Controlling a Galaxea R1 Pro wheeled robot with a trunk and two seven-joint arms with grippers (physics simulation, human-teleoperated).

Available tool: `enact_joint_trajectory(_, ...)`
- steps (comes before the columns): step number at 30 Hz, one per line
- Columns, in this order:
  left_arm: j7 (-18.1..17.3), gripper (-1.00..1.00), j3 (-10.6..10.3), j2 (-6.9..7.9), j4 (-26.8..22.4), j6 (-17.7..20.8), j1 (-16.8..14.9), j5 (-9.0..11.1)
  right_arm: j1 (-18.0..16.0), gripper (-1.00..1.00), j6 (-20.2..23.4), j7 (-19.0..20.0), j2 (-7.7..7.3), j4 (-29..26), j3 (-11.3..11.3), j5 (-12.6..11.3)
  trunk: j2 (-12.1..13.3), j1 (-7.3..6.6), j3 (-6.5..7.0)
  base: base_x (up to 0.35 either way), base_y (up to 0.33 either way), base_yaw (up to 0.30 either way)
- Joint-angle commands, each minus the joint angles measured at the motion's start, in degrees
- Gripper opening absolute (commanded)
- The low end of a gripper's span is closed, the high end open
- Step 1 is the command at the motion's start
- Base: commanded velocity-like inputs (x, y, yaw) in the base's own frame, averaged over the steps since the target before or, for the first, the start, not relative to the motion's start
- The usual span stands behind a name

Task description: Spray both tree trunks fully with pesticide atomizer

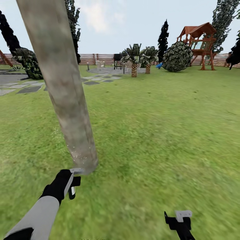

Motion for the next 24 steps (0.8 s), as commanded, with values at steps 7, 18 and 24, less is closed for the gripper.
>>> enact_joint_trajectory(7, -1.9, -1.0, 0.0, -0.08, -0.2, 0.9, -5.1, -0.9, -0.1, 1.0, -0.2, -0.3, -0.09, 0.0, -0.3, 0.5, 0.0, -0.01, -0.05, 0.0, 0.0, 0.235)
enact_joint_trajectory(18, -2.7, -1.0, -0.3, 1.38, 0.2, 1.5, -10.3, -1.2, -0.1, 1.0, -0.1, -0.3, -0.17, 0.0, -0.3, 0.5, 0.0, -0.01, -0.05, 0.0, 0.0, 0.012)
enact_joint_trajectory(24, -5.4, -1.0, -3.4, 3.52, 0.4, 1.9, -10.3, -1.2, -0.1, 1.0, -0.1, -0.3, -0.18, 0.0, -0.2, 0.5, 0.0, -0.01, -0.05, 0.0, 0.0, 0.0)
